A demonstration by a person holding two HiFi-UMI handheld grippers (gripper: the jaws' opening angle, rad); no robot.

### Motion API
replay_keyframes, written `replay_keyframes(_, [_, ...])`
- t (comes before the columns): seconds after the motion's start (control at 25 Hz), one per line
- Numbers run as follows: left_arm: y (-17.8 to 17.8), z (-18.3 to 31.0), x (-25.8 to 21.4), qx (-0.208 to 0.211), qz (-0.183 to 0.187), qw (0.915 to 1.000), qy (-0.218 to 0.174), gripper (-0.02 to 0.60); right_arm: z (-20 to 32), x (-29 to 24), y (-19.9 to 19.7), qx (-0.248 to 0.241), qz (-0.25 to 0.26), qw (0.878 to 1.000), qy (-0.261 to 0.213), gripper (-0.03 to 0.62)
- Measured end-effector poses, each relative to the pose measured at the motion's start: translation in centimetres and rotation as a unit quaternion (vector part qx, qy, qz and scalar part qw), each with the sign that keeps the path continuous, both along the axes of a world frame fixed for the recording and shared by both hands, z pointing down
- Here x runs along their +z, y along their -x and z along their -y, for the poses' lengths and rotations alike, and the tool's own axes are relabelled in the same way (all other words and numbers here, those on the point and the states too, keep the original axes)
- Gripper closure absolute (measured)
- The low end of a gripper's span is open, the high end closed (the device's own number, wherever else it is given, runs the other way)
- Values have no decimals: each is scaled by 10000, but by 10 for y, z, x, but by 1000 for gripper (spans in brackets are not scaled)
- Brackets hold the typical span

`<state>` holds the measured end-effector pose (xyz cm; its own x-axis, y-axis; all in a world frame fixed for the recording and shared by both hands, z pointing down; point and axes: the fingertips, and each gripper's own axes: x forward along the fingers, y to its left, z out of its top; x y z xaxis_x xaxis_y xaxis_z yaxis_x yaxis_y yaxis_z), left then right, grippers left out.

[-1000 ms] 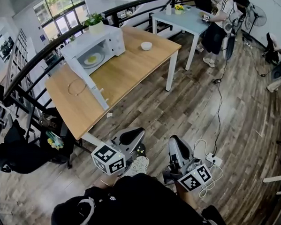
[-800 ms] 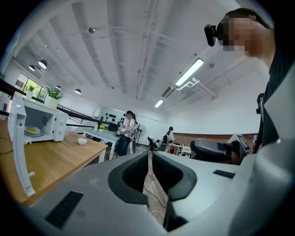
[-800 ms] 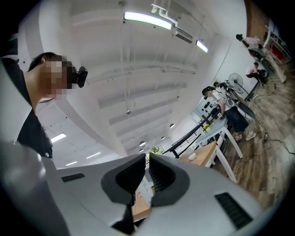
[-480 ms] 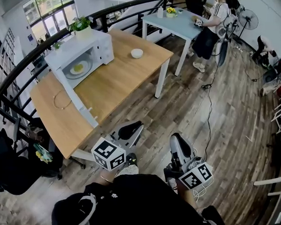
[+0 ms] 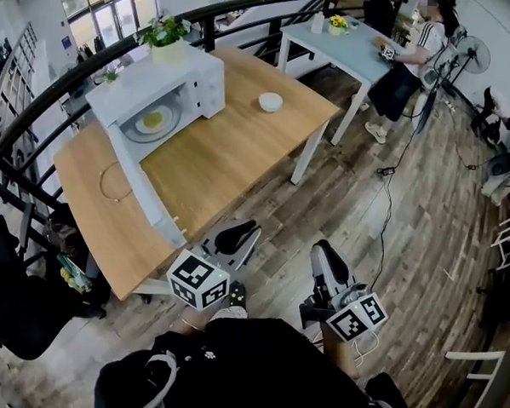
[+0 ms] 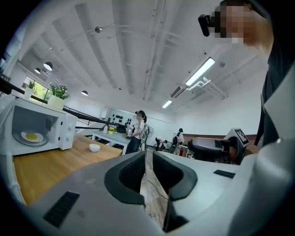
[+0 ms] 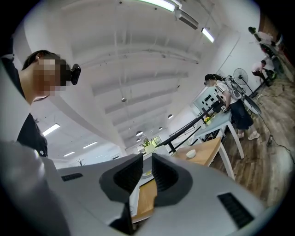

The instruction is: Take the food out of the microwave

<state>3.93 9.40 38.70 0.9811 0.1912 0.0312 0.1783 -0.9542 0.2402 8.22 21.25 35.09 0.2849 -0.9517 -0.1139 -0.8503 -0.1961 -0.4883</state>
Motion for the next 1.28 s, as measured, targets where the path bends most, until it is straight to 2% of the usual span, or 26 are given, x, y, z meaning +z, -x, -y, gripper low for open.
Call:
replay_keyframes(0.4, [-32, 59, 0, -117, -95, 9999, 39, 548, 63, -4, -30, -108, -53, 9997, 218, 537])
replay_keyframes(0.8, [-55, 101, -5, -157, -80, 9998, -104, 504, 113, -4, -53, -276, -2, 9996, 31, 537])
replay_keyframes(1.08, [-59, 125, 2, -550, 83, 9985, -13, 500, 146, 5, -65, -687, 112, 9975, 78, 531])
replay_keyframes(1.28, [-55, 161, 10, -1257, 210, 9918, 48, 497, 195, 7, -83, -1352, 201, 9906, -58, 531])
